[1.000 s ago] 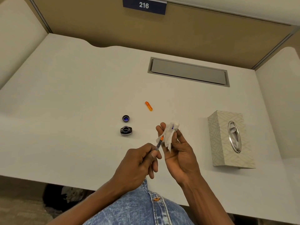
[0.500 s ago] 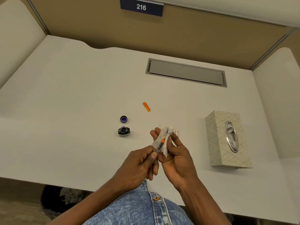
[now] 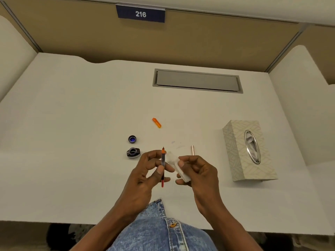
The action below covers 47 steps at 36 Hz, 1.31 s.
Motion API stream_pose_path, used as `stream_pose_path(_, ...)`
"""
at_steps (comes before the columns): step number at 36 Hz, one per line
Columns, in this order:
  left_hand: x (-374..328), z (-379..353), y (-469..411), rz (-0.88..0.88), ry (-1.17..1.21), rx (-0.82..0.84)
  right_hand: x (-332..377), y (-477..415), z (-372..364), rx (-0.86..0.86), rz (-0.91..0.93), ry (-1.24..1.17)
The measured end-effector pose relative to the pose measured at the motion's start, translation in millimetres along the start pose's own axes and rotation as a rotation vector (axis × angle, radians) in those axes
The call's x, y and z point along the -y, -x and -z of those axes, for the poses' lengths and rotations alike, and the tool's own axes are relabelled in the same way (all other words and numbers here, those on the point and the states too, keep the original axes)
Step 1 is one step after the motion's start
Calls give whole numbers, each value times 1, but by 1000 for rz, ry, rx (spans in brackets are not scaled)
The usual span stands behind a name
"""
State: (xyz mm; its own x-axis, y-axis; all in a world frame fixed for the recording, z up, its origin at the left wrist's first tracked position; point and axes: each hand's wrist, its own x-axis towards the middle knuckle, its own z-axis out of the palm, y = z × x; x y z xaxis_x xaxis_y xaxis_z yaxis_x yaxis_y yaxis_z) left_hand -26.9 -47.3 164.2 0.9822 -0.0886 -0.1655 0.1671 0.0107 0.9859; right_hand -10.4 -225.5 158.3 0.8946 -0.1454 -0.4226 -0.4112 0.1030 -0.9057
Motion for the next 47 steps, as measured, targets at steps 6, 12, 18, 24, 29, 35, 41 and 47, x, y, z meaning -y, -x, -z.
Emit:
stream_pose_path(6, -9, -2, 2, 30, -21, 28, -4, 4, 2, 73, 114, 243)
stream_pose_path(12, -13, -8, 4, 33, -50, 24, -7, 7, 1, 112, 102, 166)
stream_pose_path(18, -16, -13, 4, 107, 93, -19, -19, 5, 1, 101, 74, 123)
stream_pose_path(24, -11, -13, 2, 169, 230, -11, -27, 7, 1, 108, -9, -82)
stream_pose_path(29, -5, -12, 0, 219, 291, 1, -37, 6, 4, 178, -65, -195)
stream_pose_path(35, -3, -14, -1, 196, 85, -19, -44, -8, 13, 233, -131, -145)
stream_pose_path(41, -2, -9, -7, 222, -77, -101, -53, -47, 35, -19, -84, 84)
stream_pose_path(47, -1, -7, -8, 280, -51, -117, -78, -99, 55, -338, 152, 617)
